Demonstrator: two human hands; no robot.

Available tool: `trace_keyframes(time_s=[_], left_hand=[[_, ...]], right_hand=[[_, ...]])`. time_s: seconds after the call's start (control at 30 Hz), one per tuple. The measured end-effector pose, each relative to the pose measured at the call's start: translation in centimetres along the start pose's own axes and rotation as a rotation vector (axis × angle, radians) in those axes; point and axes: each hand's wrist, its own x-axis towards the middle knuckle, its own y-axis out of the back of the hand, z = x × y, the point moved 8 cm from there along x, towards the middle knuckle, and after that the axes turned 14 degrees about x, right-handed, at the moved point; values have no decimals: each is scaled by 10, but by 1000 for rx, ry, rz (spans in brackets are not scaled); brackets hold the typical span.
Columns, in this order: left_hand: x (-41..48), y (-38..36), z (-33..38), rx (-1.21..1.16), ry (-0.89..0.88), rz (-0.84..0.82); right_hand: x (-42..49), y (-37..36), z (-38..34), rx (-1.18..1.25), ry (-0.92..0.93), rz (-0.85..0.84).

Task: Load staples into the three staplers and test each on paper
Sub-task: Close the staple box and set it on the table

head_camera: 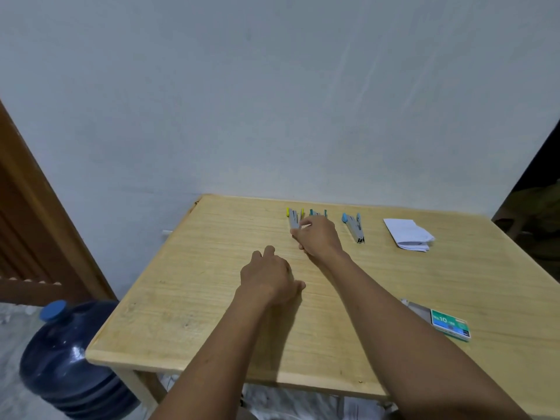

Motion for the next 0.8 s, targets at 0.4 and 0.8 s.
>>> trace_keyframes(time_s=[0.4, 0.8], left_hand=[[-3, 1, 0, -14, 7, 17], [-69, -16, 132, -416, -284, 433]], right_hand=[[-163, 143, 27, 24, 175, 252], [-183, 218, 119, -398, 41, 24]])
